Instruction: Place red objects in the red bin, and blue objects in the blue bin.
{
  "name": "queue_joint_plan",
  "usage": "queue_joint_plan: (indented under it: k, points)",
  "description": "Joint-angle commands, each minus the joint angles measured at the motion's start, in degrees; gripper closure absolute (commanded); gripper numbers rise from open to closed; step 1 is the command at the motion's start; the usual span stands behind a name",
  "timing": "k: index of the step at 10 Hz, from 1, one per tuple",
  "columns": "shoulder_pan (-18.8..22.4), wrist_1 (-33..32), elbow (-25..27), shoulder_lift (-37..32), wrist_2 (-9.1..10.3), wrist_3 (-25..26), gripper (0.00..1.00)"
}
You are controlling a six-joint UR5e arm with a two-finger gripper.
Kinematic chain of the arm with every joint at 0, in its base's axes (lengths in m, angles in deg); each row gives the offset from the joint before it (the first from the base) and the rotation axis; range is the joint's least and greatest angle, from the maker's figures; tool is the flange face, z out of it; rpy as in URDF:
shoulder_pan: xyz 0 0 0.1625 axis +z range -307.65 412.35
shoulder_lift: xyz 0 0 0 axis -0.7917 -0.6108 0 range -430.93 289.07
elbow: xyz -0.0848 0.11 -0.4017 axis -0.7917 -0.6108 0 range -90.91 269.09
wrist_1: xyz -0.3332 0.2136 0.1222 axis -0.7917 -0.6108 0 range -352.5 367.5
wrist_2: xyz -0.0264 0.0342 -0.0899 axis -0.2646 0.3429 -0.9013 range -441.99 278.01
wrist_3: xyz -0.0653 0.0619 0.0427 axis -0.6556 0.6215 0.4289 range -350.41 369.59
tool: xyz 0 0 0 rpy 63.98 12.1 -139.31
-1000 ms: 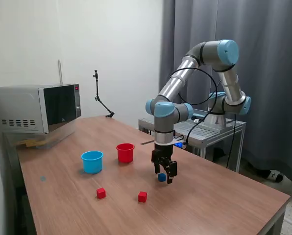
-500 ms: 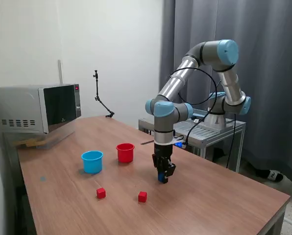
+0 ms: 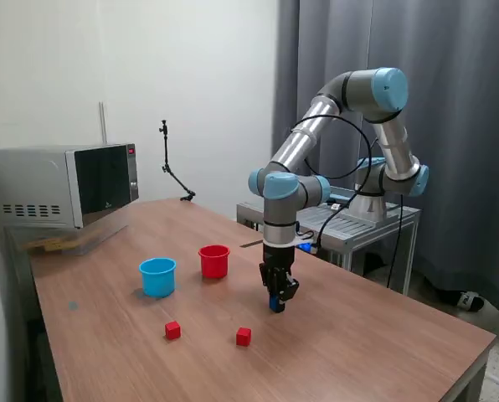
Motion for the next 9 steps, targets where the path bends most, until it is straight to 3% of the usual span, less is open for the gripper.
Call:
queue_joint_plan:
  k: [1, 2, 4, 6, 8, 9]
  points:
    - [-0.13, 0.19, -1.85, -0.84, -1.33, 0.00, 1.00]
    - [-0.83, 0.28, -3.61, -3.98, -2.65, -0.09, 1.00]
    - [-4.34, 0.63, -7.73, -8.12, -2.92, -0.44, 1.00]
    - [-8.73, 5.36, -10.82, -8.14, -2.84, -1.05, 1.00]
    - [-13.65, 5.82, -11.88, -7.27, -2.66, -3.59, 1.00]
    - [-14.63, 8.43, -14.06, -4.91, -2.75, -7.08, 1.00]
